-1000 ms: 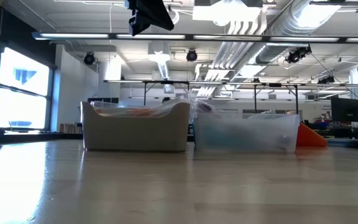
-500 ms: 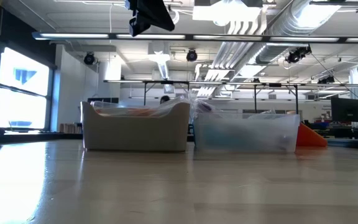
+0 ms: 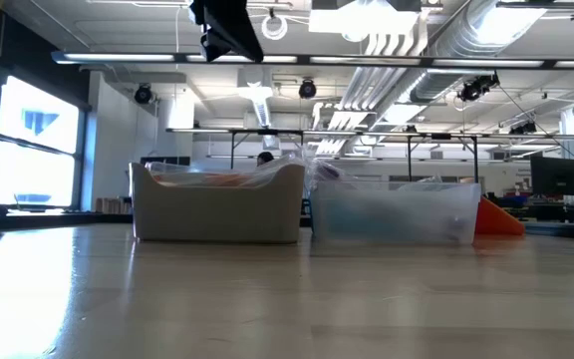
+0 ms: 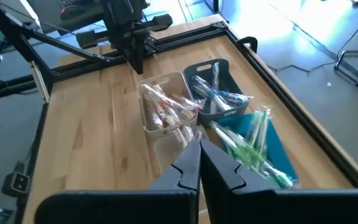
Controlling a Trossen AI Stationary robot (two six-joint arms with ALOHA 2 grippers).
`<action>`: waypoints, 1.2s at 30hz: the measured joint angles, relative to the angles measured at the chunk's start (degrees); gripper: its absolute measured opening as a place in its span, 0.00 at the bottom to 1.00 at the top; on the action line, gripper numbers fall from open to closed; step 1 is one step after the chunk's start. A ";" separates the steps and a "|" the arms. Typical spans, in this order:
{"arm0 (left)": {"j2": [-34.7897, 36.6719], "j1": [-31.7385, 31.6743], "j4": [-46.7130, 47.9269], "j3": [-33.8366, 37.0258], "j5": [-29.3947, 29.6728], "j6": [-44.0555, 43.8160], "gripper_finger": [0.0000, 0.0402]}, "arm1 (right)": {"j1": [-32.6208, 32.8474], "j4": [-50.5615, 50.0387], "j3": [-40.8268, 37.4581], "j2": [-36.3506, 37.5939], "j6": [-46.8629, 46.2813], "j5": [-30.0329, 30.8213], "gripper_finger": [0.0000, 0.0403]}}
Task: Pick & Place Toothbrushes
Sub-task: Return to Home Position
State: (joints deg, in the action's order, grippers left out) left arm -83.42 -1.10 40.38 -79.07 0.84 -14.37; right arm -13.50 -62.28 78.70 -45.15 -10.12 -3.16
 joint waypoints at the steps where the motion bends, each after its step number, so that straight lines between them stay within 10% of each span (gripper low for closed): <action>1: -0.02 0.00 1.01 0.00 0.02 1.51 0.03 | 0.00 0.00 0.02 0.00 0.80 0.00 0.01; 19: 7.20 -0.04 -5.11 2.76 -5.01 13.19 0.03 | 0.00 1.31 0.02 11.67 2.40 -8.81 0.01; 36: 35.28 -0.01 -20.41 27.28 -4.90 12.59 0.03 | 0.00 2.21 0.07 21.43 1.22 -7.46 0.01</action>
State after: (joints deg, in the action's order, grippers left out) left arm -48.13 -1.12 19.97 -51.78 -4.05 -1.78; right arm -13.50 -60.07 78.77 -23.72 -8.90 -10.61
